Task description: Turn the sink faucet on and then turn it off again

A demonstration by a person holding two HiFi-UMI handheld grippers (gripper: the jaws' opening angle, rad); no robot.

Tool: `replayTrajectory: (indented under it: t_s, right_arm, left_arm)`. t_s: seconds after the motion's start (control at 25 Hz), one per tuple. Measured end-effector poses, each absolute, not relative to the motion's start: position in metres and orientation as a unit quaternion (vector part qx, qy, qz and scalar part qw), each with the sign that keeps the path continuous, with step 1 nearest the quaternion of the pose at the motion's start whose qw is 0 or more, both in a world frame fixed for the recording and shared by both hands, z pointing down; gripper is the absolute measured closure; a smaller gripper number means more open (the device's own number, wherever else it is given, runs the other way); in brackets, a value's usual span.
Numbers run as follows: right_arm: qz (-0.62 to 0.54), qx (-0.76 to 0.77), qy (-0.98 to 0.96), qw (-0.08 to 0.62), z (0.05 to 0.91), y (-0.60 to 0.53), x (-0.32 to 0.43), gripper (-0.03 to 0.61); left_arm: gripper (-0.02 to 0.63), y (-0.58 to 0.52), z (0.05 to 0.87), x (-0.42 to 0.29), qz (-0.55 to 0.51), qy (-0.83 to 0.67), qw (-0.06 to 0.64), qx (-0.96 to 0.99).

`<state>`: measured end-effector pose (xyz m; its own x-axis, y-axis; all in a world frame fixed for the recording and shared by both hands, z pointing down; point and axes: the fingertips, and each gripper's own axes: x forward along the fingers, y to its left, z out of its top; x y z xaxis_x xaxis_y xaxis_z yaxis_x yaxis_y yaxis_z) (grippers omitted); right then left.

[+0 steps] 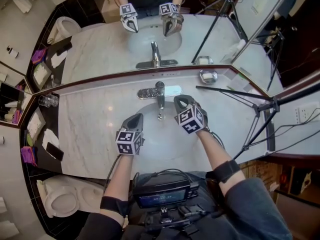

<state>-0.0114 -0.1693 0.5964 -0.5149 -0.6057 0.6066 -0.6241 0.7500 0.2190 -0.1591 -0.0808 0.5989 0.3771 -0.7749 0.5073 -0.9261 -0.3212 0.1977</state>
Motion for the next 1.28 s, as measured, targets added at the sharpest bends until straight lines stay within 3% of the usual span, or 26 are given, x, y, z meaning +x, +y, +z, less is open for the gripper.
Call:
replayTrajectory:
  t_s: [0.32, 0.48, 1.0, 1.28]
  right_arm:
    - [0.2, 0.413, -0.865, 0.202, 0.597, -0.133, 0.032, 0.558]
    - [0.247, 0.436, -0.85, 0.164, 0.603, -0.115, 0.056, 0.56]
    - [0.252, 0.45, -0.843, 0.155, 0.611, -0.101, 0.074, 0.558]
    - [0.197, 0.436, -0.856, 0.195, 0.61, -0.111, 0.061, 0.557]
  left_arm:
    - [0.614, -0.077, 0.593, -0.16, 0.156, -0.538, 0.231, 0.795]
    - [0.614, -0.074, 0.59, -0.159, 0.154, -0.537, 0.228, 0.797]
    - [0.614, -0.069, 0.589, -0.155, 0.169, -0.535, 0.21, 0.801]
    - [0.614, -0.069, 0.592, -0.156, 0.17, -0.534, 0.214, 0.8]
